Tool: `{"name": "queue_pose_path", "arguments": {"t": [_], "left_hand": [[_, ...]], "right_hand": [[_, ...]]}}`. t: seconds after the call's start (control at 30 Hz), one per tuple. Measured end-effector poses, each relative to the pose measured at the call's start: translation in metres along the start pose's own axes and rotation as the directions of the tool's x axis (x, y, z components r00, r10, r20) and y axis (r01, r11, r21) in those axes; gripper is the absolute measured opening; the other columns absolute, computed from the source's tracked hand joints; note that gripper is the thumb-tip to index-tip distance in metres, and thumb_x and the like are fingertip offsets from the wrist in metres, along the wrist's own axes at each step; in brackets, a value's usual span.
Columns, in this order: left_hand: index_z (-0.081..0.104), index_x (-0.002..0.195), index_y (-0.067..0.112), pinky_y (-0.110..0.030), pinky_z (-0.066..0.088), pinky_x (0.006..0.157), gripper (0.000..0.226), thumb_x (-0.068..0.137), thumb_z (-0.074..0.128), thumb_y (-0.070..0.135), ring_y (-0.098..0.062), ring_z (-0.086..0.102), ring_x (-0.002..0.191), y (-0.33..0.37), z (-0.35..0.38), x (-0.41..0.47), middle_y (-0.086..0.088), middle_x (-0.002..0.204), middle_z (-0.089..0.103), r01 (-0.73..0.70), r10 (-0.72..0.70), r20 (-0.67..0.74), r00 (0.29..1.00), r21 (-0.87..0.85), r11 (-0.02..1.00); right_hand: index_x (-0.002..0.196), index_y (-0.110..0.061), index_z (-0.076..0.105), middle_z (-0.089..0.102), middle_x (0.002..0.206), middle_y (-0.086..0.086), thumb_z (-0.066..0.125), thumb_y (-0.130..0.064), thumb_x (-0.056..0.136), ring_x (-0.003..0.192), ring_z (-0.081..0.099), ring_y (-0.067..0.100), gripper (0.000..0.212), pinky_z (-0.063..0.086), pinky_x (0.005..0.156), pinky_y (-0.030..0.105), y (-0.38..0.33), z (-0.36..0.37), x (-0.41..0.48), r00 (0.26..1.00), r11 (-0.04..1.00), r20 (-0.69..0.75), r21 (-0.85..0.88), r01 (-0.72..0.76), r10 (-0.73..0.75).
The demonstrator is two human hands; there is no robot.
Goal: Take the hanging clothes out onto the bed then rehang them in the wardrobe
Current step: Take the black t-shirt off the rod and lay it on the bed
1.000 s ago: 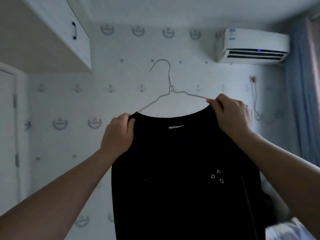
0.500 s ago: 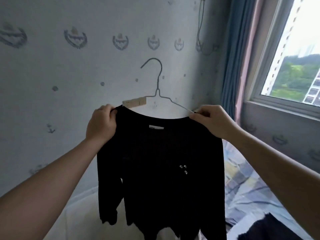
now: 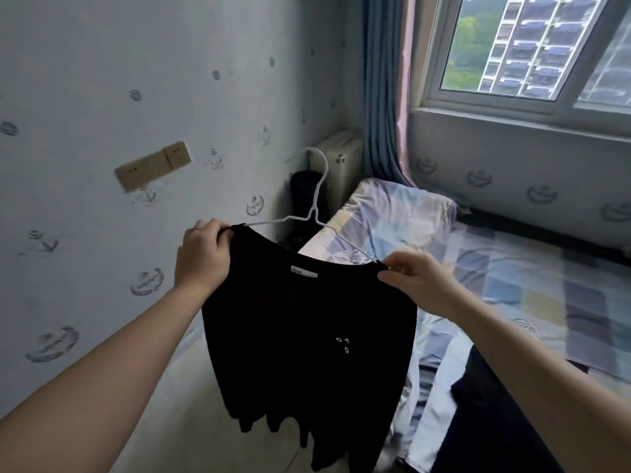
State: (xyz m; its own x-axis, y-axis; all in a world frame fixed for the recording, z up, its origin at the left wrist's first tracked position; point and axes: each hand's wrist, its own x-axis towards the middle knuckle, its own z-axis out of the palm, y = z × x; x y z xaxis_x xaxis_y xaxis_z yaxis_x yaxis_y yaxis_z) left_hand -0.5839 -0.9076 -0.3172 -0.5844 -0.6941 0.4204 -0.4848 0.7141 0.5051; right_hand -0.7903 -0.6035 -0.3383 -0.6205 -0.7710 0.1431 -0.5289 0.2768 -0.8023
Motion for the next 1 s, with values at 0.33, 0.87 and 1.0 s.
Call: {"name": "queue_pose_path", "arguments": {"t": [0.33, 0.87, 1.0], "left_hand": [[0.065, 0.107, 0.012, -0.047, 0.044, 0.09, 0.017, 0.099, 0.051, 0.017, -0.038, 0.054, 0.106, 0.012, 0.144, 0.076, -0.014, 0.111, 0.062, 0.03, -0.031, 0.171, 0.985, 0.013, 0.999], [0.063, 0.108, 0.01, -0.047, 0.044, 0.09, 0.02, 0.1, 0.048, 0.02, -0.037, 0.051, 0.108, 0.02, 0.337, 0.244, -0.015, 0.113, 0.06, 0.025, 0.002, 0.344, 0.939, -0.075, 0.997], [0.063, 0.111, 0.013, -0.046, 0.043, 0.088, 0.021, 0.101, 0.048, 0.022, -0.038, 0.05, 0.11, 0.003, 0.408, 0.274, -0.013, 0.116, 0.059, 0.016, 0.005, 0.458, 0.889, -0.044, 0.999]], "right_hand": [[0.086, -0.024, 0.07, 0.059, 0.072, -0.005, 0.07, -0.022, 0.088, 0.06, 0.05, 0.006, 0.003, 0.037, 0.06, 0.022, 0.099, -0.013, 0.066, 0.979, 0.977, -0.005, -0.056, -0.204, 0.204], [0.081, -0.023, 0.068, 0.063, 0.073, -0.002, 0.07, -0.018, 0.088, 0.065, 0.055, 0.011, 0.008, 0.038, 0.058, 0.012, 0.205, -0.034, 0.238, 0.858, 0.895, -0.305, -0.037, -0.444, 0.413], [0.087, -0.02, 0.07, 0.063, 0.076, -0.001, 0.069, -0.023, 0.089, 0.073, 0.057, 0.018, 0.004, 0.04, 0.065, 0.023, 0.252, -0.015, 0.276, 0.77, 0.803, -0.348, -0.073, -0.591, 0.535]]}}
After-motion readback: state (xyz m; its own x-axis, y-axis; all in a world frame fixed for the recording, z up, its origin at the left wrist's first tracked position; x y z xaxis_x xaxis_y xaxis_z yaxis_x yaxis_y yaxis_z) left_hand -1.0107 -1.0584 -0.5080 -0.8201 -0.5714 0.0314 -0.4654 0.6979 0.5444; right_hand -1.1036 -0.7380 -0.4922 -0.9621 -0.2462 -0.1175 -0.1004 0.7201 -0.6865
